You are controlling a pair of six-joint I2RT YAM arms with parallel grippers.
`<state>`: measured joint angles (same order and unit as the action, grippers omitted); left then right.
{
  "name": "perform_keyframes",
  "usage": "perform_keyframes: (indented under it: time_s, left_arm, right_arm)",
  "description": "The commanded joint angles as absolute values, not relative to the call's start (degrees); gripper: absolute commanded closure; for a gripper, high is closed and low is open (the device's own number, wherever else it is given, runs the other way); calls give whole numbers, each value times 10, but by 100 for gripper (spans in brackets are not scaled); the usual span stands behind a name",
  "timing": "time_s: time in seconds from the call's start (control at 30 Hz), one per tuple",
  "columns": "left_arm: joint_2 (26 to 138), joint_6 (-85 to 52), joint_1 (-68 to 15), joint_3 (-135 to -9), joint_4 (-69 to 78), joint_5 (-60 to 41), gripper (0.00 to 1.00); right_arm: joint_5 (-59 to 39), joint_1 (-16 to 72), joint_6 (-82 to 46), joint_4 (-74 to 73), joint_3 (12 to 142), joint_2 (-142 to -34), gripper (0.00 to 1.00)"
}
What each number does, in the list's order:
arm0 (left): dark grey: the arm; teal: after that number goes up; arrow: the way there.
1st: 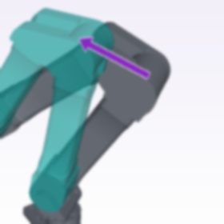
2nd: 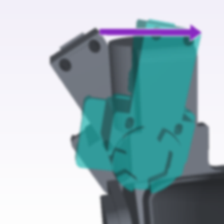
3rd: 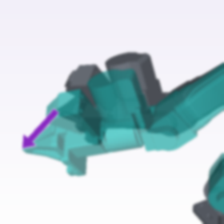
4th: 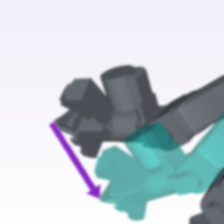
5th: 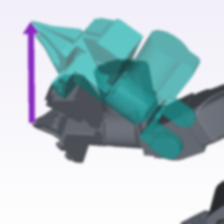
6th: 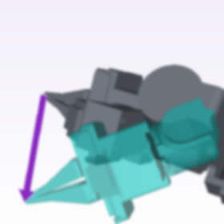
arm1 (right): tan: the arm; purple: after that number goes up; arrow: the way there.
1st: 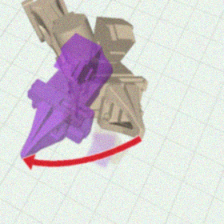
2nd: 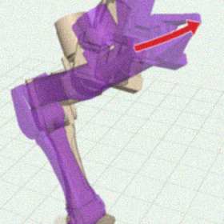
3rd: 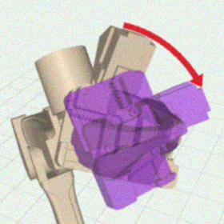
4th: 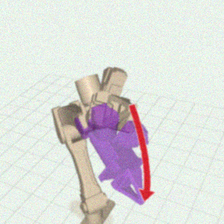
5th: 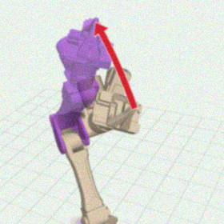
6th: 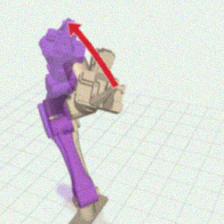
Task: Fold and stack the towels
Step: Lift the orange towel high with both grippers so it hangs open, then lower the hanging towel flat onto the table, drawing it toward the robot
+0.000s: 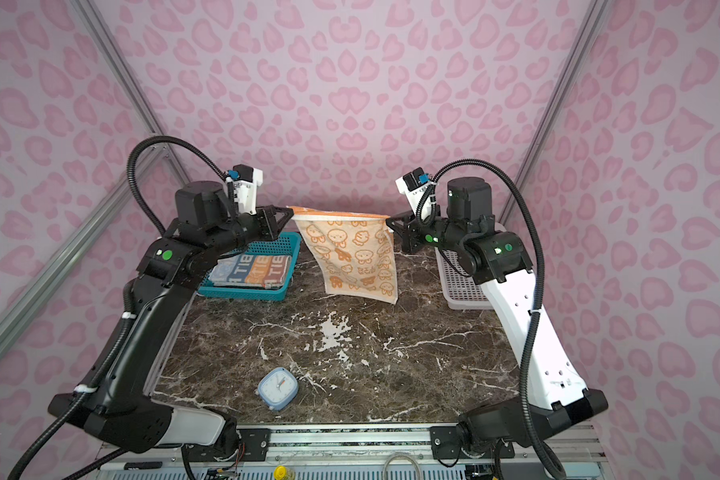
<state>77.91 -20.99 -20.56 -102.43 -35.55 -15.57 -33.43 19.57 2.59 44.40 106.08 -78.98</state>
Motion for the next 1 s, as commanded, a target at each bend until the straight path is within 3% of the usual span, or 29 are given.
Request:
perform_keyframes:
  time_s: [0.0,0.23,0.47,0.63,0.77,0.97]
  left_arm:
    - [728,-215,-205,-1005,-345,-82,97]
    - [704,-243,-206,-1064,-394,-111,98]
    - [750,-265,-206,-1098,-392,-112,98]
    - [840,-263,-194,-1101,-418,-82,97]
    - [953,-247,-186,-1100,-412,-63,97]
    - [1176,-221,-183,-1220,-414,-53,97]
  right_arm:
    - [-331,194,42,443,1044,-744,100]
    - [-359,200,62,469,1064,-688,100]
    - [-370,180,58,459,1062,-729,100]
    - [-415,132,29,436,1053,-821,100]
    - [-399,115,7,447,1100,-955,100]
    - [-380,110,0,456,1188,-1161,100]
